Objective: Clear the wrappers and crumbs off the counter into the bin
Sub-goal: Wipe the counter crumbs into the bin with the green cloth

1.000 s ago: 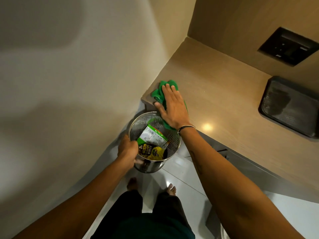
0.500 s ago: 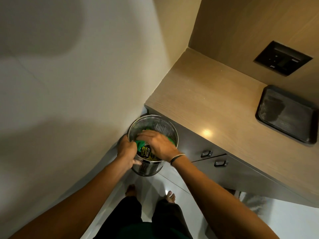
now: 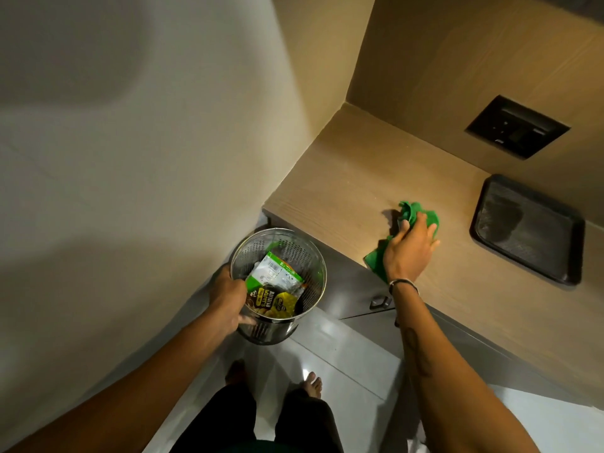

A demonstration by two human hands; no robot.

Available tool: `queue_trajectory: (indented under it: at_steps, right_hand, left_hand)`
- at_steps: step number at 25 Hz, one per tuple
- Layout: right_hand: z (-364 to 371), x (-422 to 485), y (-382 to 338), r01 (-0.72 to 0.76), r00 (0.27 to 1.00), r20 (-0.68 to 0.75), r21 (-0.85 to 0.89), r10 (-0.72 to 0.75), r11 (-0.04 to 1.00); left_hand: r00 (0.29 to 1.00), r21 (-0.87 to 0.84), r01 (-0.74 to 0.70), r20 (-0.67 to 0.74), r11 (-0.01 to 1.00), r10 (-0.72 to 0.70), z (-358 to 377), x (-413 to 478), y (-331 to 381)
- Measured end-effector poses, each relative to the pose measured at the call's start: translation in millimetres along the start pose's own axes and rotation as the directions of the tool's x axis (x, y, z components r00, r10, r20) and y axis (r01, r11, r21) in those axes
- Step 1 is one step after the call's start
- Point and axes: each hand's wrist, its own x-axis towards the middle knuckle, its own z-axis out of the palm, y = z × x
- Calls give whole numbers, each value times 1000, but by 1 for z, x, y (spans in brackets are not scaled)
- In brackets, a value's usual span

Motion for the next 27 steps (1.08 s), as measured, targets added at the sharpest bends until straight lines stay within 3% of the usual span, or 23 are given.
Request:
queue_trajectory:
  at_steps: [3,7,9,12,18,22,23,24,26,27]
  right_hand:
    - [26,29,-15,32,997,78,-138,-22,990]
    - [55,55,-58,231,948,231,-31,-217,973]
    - [74,49,-82,457,820,387,2,-423,889]
    - [99,7,-109,706,559,522,108,-644,700]
    - [98,-63,-101,929,295,524,39,-799,369]
    - [72,-95,-85,965,46,553,191,-832,181]
    - [63,-100,-81,956,46,544,219,-838,195]
    - [53,-103,-76,935,123,501,232,-857,270]
    - [27,-98,-56,809,466,330,219,-821,546]
    - [12,-93,-40,711,645,217,180,-733,679]
  left_hand:
    - [1000,51,9,-12,999,-9,-1,4,4]
    - [1000,112,8,-13,994,-7,-2,16,1]
    - [1000,77,31,-2,997,-31,-3,20,1]
    - [999,101,52,7,994,-53,-5,18,4]
    - [1000,71,21,-6,997,-21,-7,14,5]
    - [1000,33,7,24,999,-8,-8,9,4]
    - [1000,33,1,26,999,-2,-9,8,5]
    - [1000,30,-2,28,1000,1,-9,7,4]
    - [999,22,-7,35,1000,6,-7,5,2]
    - [999,18,-10,36,1000,9,-7,5,0]
